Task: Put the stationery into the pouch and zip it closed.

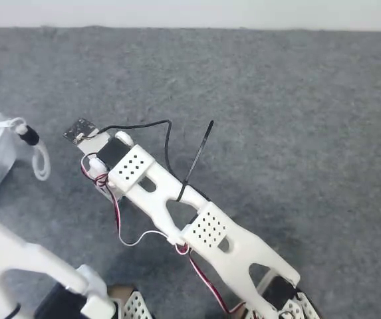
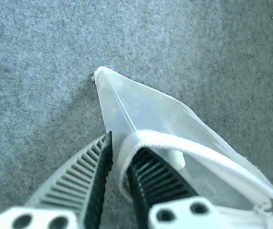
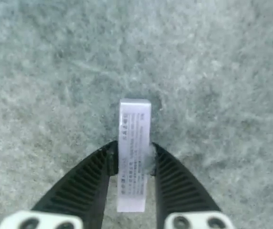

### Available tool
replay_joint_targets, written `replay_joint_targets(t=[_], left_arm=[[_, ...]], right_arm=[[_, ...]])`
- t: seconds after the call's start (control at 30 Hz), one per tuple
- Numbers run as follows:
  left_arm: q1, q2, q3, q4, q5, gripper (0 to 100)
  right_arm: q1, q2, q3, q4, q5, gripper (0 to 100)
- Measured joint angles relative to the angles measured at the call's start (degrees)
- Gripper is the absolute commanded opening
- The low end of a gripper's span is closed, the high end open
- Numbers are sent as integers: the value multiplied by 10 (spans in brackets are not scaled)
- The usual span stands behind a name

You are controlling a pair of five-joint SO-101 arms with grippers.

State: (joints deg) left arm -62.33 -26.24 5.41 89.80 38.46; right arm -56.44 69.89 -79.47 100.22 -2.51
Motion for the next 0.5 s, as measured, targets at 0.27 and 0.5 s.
replay_joint_targets(t=[0.27,0.5], left_arm=[[0,0,0,0,0,12],[0,0,0,0,0,12]], right_arm=[[0,1,0,0,-21,133],[0,1,0,-19,-23,131]])
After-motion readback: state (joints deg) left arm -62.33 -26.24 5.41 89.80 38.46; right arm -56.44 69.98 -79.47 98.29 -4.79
